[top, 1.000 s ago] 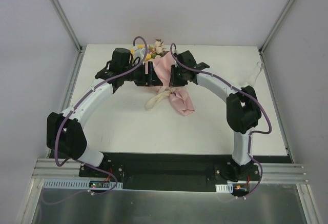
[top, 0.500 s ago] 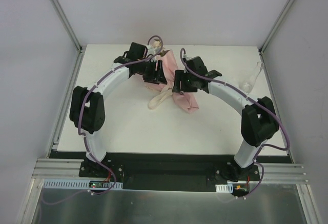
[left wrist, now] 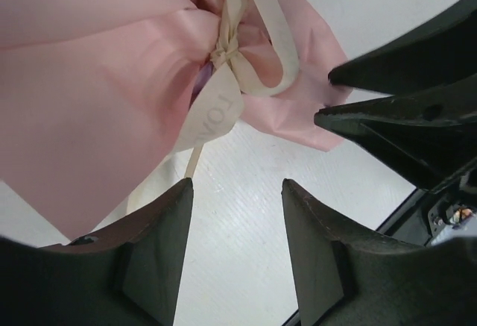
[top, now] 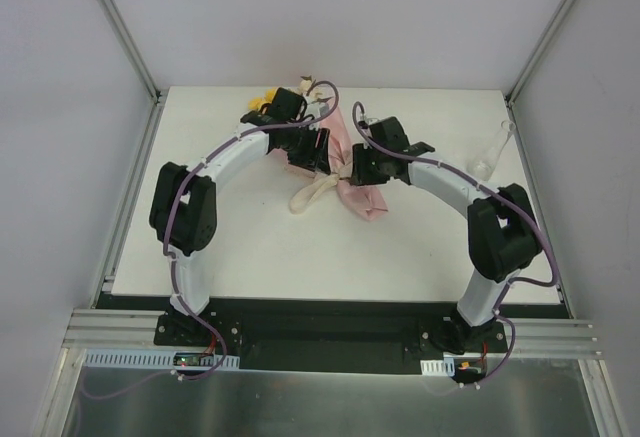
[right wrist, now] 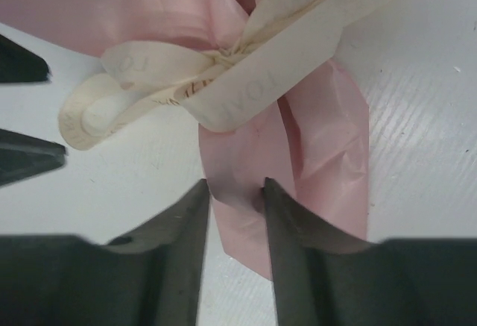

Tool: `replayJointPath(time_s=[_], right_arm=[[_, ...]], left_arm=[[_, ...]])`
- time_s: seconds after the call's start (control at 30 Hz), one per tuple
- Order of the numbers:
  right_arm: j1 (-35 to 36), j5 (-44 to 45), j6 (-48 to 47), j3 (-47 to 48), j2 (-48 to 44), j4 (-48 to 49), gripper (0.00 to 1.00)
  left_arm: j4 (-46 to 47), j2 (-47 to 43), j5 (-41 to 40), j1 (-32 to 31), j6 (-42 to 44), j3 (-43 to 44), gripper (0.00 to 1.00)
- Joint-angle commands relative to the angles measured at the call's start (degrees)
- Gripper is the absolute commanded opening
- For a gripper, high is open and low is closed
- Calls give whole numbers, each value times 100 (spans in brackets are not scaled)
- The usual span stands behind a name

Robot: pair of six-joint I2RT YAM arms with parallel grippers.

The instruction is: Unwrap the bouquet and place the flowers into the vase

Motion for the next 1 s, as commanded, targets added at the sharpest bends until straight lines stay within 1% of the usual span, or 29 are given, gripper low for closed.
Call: replayJointPath(time_s=[0.0, 0.07, 0.1, 0.17, 0.2, 0.33, 0.4, 0.43, 0.47, 0.5, 0.53, 0.57, 0.67, 0.73, 0.8, 0.87, 0.97], right_arm=[[43, -78, -154, -348, -2, 211, 30], [95, 1, -154, -436, -81, 203, 28], [113, 27, -163, -541, -116, 203, 19], [174, 115, -154, -655, -248, 150, 9], [201, 150, -154, -795, -318, 141, 1], [341, 63, -119, -1218, -828, 89, 1], [351, -16, -14, -1402, -1169, 80, 1], [342, -43, 100, -1568, -1293, 97, 1], [342, -78, 145, -1631, -1390, 97, 4], [342, -156, 188, -1684, -1574, 88, 11], [351, -192, 276, -1745, -1654, 71, 21], [351, -227, 320, -1754, -1707, 36, 40], [324, -315, 461, -1746, -1962, -61, 61], [298, -193, 531, -1728, -2128, -174, 66], [202, -96, 733, -1746, -2208, -219, 72], [-53, -148, 969, -1798, -2200, -114, 73], [-475, -525, 1313, -1930, -2112, 228, 71]], left_arm=[[-176, 53, -532, -177, 375, 550, 52], [-281, 211, -542, -239, 507, 770, 57], [-368, 368, -498, -265, 568, 849, 59], [-535, 510, -462, -274, 648, 1025, 59], [-562, 615, -454, -274, 674, 1051, 59], [-606, 704, -200, -318, 788, 991, 48], [-624, 608, -190, -379, 850, 876, 49], [-624, 555, -155, -493, 946, 693, 52], [-633, 494, -163, -564, 990, 578, 54], [-633, 354, -164, -643, 1026, 481, 55], [-633, 300, -155, -722, 1148, 306, 57], [-633, 239, -216, -897, 1201, 244, 59], [-642, 89, -287, -1135, 1342, 120, 60], [-642, 124, -217, -1171, 1290, 146, 60], [-659, 211, -207, -1180, 1220, 181, 57], [-721, 264, -251, -1180, 1193, 243, 55], [-721, 247, -427, -1180, 1149, 269, 43]])
